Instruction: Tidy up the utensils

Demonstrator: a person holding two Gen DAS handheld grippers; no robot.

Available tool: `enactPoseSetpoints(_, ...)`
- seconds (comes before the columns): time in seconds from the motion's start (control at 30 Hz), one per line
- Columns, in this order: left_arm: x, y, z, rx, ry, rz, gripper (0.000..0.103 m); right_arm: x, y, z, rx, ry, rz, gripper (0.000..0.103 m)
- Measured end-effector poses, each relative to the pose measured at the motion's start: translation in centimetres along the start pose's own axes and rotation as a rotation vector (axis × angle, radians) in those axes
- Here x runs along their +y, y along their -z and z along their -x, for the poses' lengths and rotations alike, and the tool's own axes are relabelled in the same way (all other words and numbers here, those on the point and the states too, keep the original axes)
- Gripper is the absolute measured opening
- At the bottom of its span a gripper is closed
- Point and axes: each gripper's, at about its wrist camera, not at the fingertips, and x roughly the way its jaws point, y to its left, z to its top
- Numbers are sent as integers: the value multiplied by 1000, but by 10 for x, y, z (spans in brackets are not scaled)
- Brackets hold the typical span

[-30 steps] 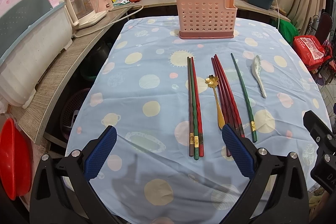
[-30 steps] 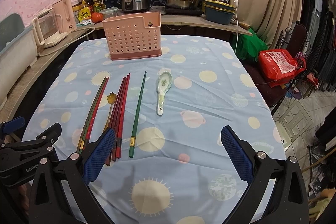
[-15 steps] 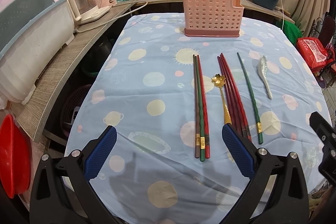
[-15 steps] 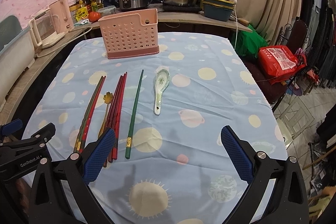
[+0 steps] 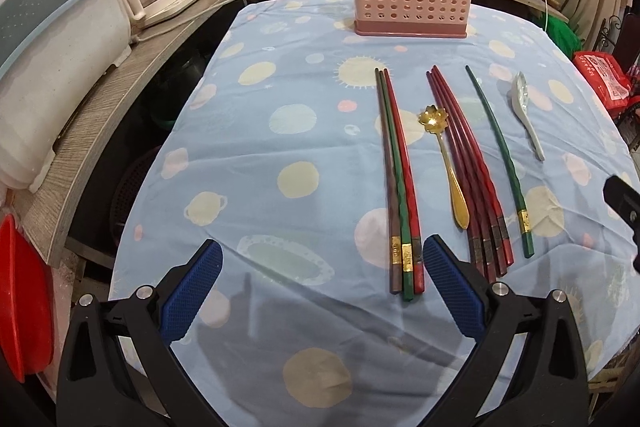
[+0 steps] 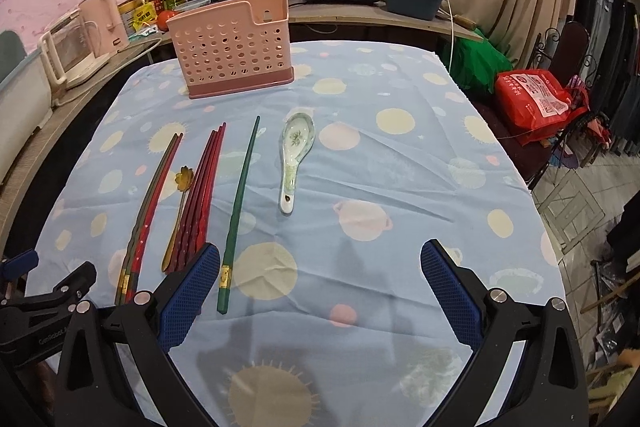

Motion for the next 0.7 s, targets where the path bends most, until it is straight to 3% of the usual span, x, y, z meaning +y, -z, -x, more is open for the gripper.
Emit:
enactPoseSetpoints(0.1, -2, -3, -6, 5, 3, 0, 96, -1, -6, -15, 5, -12, -11, 95)
enactPoseSetpoints(0.2, -2, -7, -10, 5, 1, 1, 96, 2, -15, -32, 14, -24, -8, 87)
enactPoseSetpoints(0.47, 4, -18, -21, 6, -6, 16, 96, 1, -35, -78, 69, -108, -72, 47)
enactPoseSetpoints(0.7, 4, -21, -31, 26, 7, 13, 96, 2, -41, -103, 109, -154, -120, 25)
